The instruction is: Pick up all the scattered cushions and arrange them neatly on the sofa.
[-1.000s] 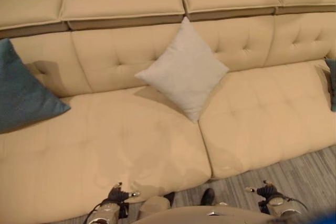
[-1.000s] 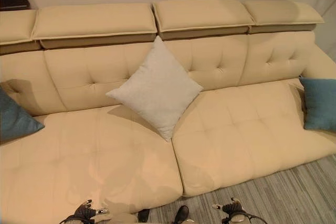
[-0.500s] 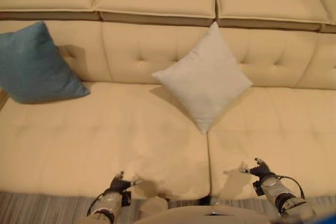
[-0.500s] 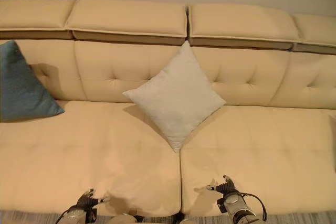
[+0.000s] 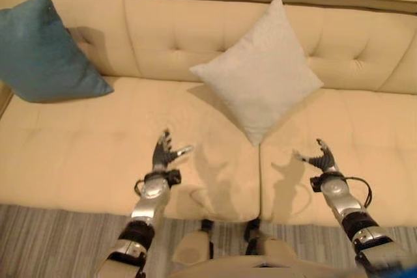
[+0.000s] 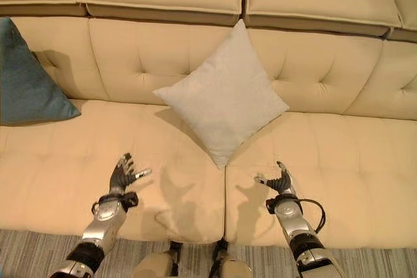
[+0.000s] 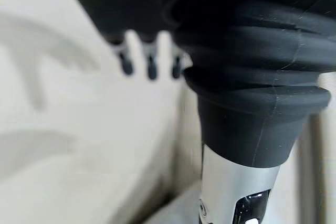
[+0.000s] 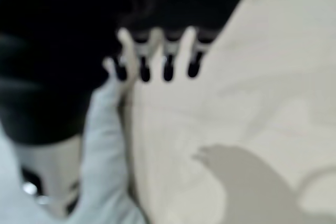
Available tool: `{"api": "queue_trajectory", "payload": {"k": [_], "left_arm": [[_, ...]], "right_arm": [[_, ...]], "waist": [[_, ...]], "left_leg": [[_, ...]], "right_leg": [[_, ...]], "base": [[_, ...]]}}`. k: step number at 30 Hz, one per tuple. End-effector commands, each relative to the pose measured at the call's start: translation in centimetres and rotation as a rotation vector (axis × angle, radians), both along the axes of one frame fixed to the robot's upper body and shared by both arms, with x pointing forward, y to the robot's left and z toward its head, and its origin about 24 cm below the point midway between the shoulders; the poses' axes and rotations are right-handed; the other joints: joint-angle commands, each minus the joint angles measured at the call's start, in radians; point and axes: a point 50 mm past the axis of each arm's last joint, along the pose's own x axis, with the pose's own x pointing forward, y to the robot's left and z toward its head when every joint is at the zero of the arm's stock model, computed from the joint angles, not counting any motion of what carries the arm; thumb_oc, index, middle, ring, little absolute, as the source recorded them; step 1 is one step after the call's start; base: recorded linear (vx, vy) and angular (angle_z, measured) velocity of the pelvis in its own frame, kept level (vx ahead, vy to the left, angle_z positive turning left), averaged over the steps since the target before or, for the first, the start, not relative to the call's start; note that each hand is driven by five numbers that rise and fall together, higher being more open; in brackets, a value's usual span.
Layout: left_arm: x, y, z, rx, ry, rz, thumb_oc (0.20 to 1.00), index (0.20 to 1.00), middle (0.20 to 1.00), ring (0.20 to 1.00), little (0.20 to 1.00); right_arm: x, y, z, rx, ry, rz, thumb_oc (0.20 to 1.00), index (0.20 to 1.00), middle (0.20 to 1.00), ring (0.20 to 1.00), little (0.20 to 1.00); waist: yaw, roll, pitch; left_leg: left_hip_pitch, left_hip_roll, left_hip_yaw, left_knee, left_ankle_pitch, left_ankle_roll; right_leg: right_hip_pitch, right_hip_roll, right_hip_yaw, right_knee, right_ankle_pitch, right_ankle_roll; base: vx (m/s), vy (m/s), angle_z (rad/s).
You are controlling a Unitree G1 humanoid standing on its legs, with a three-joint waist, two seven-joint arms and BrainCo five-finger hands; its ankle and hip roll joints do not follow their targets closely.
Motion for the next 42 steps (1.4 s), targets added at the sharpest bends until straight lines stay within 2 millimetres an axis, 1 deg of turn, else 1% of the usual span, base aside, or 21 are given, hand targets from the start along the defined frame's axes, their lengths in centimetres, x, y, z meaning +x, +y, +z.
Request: {"api": "queue_trajectory", "payload": {"k": [1,2,4,5,7,8,9,10,12,13,14,16,18,20,22,24,25,28,31,37,42], "left_arm": [[1.8,-0.9,1.8,-0.027,-0.093,0.017,1.0,1.0,1.0,1.0,1.0],[3.4,-1.8,3.5,-0.034,-0.149,0.003,1.0,1.0,1.0,1.0,1.0],[3.9,-2.1,4.2,-0.036,-0.171,0.006,1.0,1.0,1.0,1.0,1.0],[5.5,-3.1,5.9,-0.031,-0.217,-0.014,1.0,1.0,1.0,1.0,1.0],[7.0,-3.7,7.6,-0.019,-0.252,-0.021,1.0,1.0,1.0,1.0,1.0],[7.6,-4.1,8.5,-0.016,-0.27,-0.028,1.0,1.0,1.0,1.0,1.0],[7.7,-4.1,8.5,-0.017,-0.272,-0.027,1.0,1.0,1.0,1.0,1.0],[8.8,-4.8,10.0,-0.019,-0.299,-0.038,1.0,1.0,1.0,1.0,1.0],[9.7,-5.5,11.2,-0.021,-0.317,-0.046,1.0,1.0,1.0,1.0,1.0],[10.1,-5.7,11.9,-0.014,-0.33,-0.053,1.0,1.0,1.0,1.0,1.0],[10.1,-5.7,11.9,-0.015,-0.331,-0.053,1.0,1.0,1.0,1.0,1.0],[10.8,-6.1,13.3,-0.009,-0.357,-0.061,1.0,1.0,1.0,1.0,1.0],[11.8,-6.3,15.0,0.015,-0.374,-0.062,1.0,1.0,1.0,1.0,1.0],[12.0,-6.6,15.4,0.017,-0.38,-0.068,1.0,1.0,1.0,1.0,1.0],[12.6,-7.3,16.6,0.019,-0.393,-0.082,1.0,1.0,1.0,1.0,1.0],[12.8,-7.6,17.0,0.022,-0.395,-0.092,1.0,1.0,1.0,1.0,1.0],[13.0,-7.9,17.4,0.017,-0.393,-0.099,1.0,1.0,1.0,1.0,1.0],[13.2,-8.2,17.8,0.015,-0.393,-0.104,1.0,1.0,1.0,1.0,1.0],[13.7,-9.1,19.0,-0.006,-0.396,-0.121,1.0,1.0,1.0,1.0,1.0],[13.9,-10.4,20.0,-0.1,-0.409,-0.146,1.0,1.0,1.0,1.0,1.0],[14.0,-11.4,21.7,-0.186,-0.45,-0.166,1.0,1.0,1.0,1.0,1.0]], "right_arm": [[2.9,-0.5,4.8,-0.097,-0.195,0.025,1.0,1.0,1.0,1.0,1.0],[4.6,-0.1,7.7,-0.103,-0.295,0.036,1.0,1.0,1.0,1.0,1.0],[5.1,0.1,8.6,-0.105,-0.324,0.04,1.0,1.0,1.0,1.0,1.0],[6.5,0.2,11.2,-0.116,-0.4,0.037,1.0,1.0,1.0,1.0,1.0],[8.0,0.5,14.2,-0.126,-0.471,0.04,1.0,1.0,1.0,1.0,1.0],[8.5,0.6,15.4,-0.132,-0.496,0.037,1.0,1.0,1.0,1.0,1.0],[8.6,0.6,15.4,-0.132,-0.497,0.038,1.0,1.0,1.0,1.0,1.0],[9.6,0.6,18.1,-0.149,-0.55,0.032,1.0,1.0,1.0,1.0,1.0],[10.3,0.5,20.6,-0.172,-0.593,0.021,1.0,1.0,1.0,1.0,1.0],[10.6,0.5,21.5,-0.19,-0.605,0.02,1.0,1.0,1.0,1.0,1.0],[10.6,0.5,21.6,-0.19,-0.606,0.021,1.0,1.0,1.0,1.0,1.0],[11.1,0.3,23.9,-0.236,-0.637,0.009,1.0,1.0,1.0,1.0,1.0],[11.4,-0.9,26.5,-0.287,-0.652,-0.033,1.0,1.0,1.0,1.0,1.0],[11.5,-1.3,27.3,-0.303,-0.654,-0.047,1.0,1.0,1.0,1.0,1.0],[11.5,-2.3,29.3,-0.341,-0.653,-0.08,1.0,1.0,1.0,1.0,1.0],[11.5,-2.6,30.0,-0.354,-0.653,-0.088,1.0,1.0,1.0,1.0,1.0],[11.3,-3.3,30.9,-0.373,-0.648,-0.106,1.0,1.0,1.0,1.0,1.0],[11.1,-3.7,32.2,-0.41,-0.653,-0.117,1.0,1.0,1.0,1.0,1.0],[10.7,-4.2,34.6,-0.441,-0.669,-0.14,1.0,1.0,1.0,1.0,1.0],[10.6,-4.1,35.9,-0.411,-0.691,-0.143,1.0,1.0,1.0,1.0,1.0],[10.8,-2.9,36.7,-0.417,-0.708,-0.105,1.0,1.0,1.0,1.0,1.0]], "waist": [[0.01,0.008,0.008],[0.008,0.002,0.021],[0.006,0.0,0.024],[0.002,-0.005,0.034],[-0.001,-0.011,0.045],[-0.001,-0.014,0.049],[-0.001,-0.014,0.049],[-0.004,-0.02,0.058],[-0.006,-0.028,0.065],[-0.007,-0.03,0.067],[-0.007,-0.029,0.067],[-0.009,-0.035,0.069],[-0.013,-0.04,0.068],[-0.014,-0.041,0.069],[-0.015,-0.045,0.074],[-0.016,-0.045,0.074],[-0.015,-0.046,0.066],[-0.013,-0.047,0.067],[-0.014,-0.048,0.072],[-0.021,-0.044,0.068],[-0.03,-0.043,0.069]], "left_leg": [[-0.014,0.023,-0.038,-0.018,-0.021,-0.055],[-0.039,0.022,-0.038,-0.018,-0.011,-0.059],[-0.049,0.022,-0.04,-0.018,-0.008,-0.061],[-0.075,0.021,-0.044,-0.018,0.001,-0.07],[-0.102,0.021,-0.049,-0.018,0.012,-0.08],[-0.114,0.022,-0.051,-0.018,0.015,-0.085],[-0.115,0.022,-0.051,-0.018,0.016,-0.085],[-0.141,0.026,-0.055,-0.018,0.024,-0.094],[-0.165,0.028,-0.061,-0.018,0.032,-0.103],[-0.177,0.031,-0.062,-0.018,0.034,-0.106],[-0.178,0.031,-0.062,-0.018,0.034,-0.106],[-0.207,0.033,-0.067,-0.018,0.041,-0.114],[-0.244,0.034,-0.077,-0.018,0.049,-0.124],[-0.258,0.034,-0.081,-0.018,0.052,-0.127],[-0.291,0.036,-0.09,-0.018,0.062,-0.136],[-0.305,0.036,-0.095,-0.018,0.064,-0.138],[-0.315,0.044,-0.104,-0.018,0.041,-0.147],[-0.335,0.045,-0.108,-0.018,0.044,-0.152],[-0.382,0.046,-0.115,-0.018,0.06,-0.162],[-0.422,0.046,-0.12,-0.018,0.071,-0.171],[-0.448,0.046,-0.123,-0.018,0.078,-0.175]], "right_leg": [[-0.028,-0.012,0.016,0.084,-0.074,0.076],[-0.055,-0.013,0.022,0.089,-0.063,0.077],[-0.065,-0.014,0.022,0.09,-0.061,0.077],[-0.084,-0.014,0.019,0.089,-0.054,0.08],[-0.109,-0.011,0.018,0.091,-0.046,0.083],[-0.118,-0.011,0.016,0.09,-0.045,0.084],[-0.119,-0.011,0.015,0.09,-0.045,0.084],[-0.144,-0.01,0.01,0.092,-0.04,0.086],[-0.167,-0.007,0.006,0.09,-0.034,0.09],[-0.179,-0.007,0.003,0.091,-0.034,0.091],[-0.18,-0.007,0.003,0.091,-0.034,0.091],[-0.21,-0.004,-0.003,0.093,-0.03,0.094],[-0.247,-0.001,-0.01,0.094,-0.026,0.098],[-0.258,0.0,-0.013,0.093,-0.026,0.099],[-0.294,0.003,-0.02,0.097,-0.023,0.101],[-0.308,0.004,-0.023,0.098,-0.023,0.102],[-0.321,0.013,-0.016,0.096,-0.045,0.111],[-0.34,0.016,-0.017,0.095,-0.046,0.112],[-0.394,0.021,-0.019,0.105,-0.046,0.114],[-0.444,0.023,-0.017,0.122,-0.053,0.114],[-0.482,0.028,-0.012,0.14,-0.057,0.112]], "base": [[-0.06,-0.004,-0.22],[-0.07,-0.005,-0.14],[-0.04,-0.018,-0.01],[-0.03,-0.028,0.04],[-0.02,-0.041,0.03],[-0.01,-0.033,0.0],[0.0,-0.053,-0.02],[0.0,-0.056,-0.02],[0.0,-0.067,0.04],[0.0,-0.036,0.02],[0.0,-0.031,0.0],[0.01,-0.054,-0.01],[0.03,-0.085,0.01],[0.01,-0.054,0.1],[0.01,-0.057,0.11],[0.06,-0.066,0.03],[0.12,-0.112,0.0],[0.05,-0.064,0.02],[0.02,-0.064,0.04],[0.02,-0.04,0.08],[0.02,-0.026,-0.15]]}}
